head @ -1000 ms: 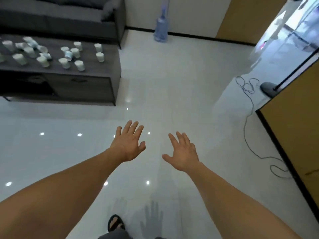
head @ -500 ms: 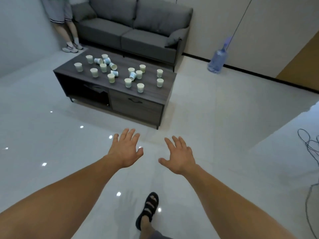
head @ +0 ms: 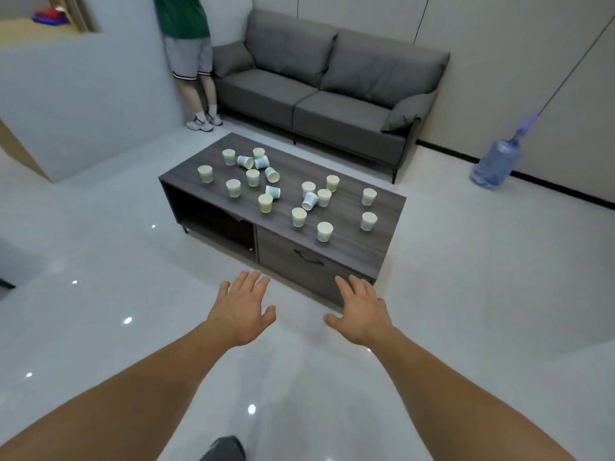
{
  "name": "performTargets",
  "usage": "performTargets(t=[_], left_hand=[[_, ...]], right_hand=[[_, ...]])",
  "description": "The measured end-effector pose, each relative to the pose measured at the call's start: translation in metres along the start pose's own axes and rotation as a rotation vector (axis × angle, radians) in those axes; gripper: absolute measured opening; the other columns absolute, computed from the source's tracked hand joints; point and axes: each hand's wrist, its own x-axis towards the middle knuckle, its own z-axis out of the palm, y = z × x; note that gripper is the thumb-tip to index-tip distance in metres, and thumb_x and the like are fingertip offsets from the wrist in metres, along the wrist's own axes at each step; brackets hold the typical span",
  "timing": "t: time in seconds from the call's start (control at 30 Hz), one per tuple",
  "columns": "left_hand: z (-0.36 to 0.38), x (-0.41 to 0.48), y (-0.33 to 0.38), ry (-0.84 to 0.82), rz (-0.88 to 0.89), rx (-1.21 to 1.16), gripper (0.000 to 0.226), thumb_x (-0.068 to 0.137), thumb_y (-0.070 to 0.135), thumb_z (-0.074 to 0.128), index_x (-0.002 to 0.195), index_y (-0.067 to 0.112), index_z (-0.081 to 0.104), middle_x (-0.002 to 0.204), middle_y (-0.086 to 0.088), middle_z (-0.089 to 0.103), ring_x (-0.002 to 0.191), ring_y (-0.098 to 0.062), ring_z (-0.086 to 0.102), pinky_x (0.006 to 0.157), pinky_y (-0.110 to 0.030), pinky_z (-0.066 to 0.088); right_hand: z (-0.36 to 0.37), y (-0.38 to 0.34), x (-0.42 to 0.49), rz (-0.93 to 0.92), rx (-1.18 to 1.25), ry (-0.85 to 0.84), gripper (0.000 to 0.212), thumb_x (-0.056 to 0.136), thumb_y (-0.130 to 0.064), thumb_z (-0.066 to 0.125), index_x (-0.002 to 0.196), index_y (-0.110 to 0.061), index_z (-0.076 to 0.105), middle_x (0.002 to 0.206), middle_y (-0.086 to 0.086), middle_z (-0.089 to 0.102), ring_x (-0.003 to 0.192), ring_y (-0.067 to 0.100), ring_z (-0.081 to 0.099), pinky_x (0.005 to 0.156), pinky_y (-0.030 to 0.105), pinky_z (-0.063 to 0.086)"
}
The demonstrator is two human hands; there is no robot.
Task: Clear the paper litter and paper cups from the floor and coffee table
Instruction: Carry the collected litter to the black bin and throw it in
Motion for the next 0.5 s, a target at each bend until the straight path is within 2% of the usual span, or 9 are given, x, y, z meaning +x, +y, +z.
performTargets(t=[0.2, 0.5], left_hand=[[-0.005, 0.140, -0.049, -0.054, 0.069, -0.040, 0.071, 0.094, 0.053, 0.036, 0.152, 0.022, 0.010, 0.160, 0.000, 0.009, 0.148, -0.021, 0.002, 0.117, -0.046, 0.014], [-0.025, 0.307, -0.066, -0.146, 0.228, -0.097, 0.079, 0.088, 0.052, 0.048, 0.152, 0.022, 0.013, 0.158, 0.001, 0.016, 0.146, -0.018, 0.011, 0.117, -0.042, 0.020]], right_hand=[[-0.018, -0.014, 0.122, 0.094, 0.007, -0.019, 0.089, 0.086, -0.061, 0.054, 0.155, -0.030, 0.007, 0.163, 0.001, 0.008, 0.148, 0.027, 0.010, 0.115, 0.052, 0.027], [-0.035, -0.008, 0.255, 0.248, 0.077, -0.109, 0.090, 0.086, -0.061, 0.055, 0.155, -0.030, 0.006, 0.163, 0.003, 0.006, 0.148, 0.029, 0.011, 0.115, 0.049, 0.027]])
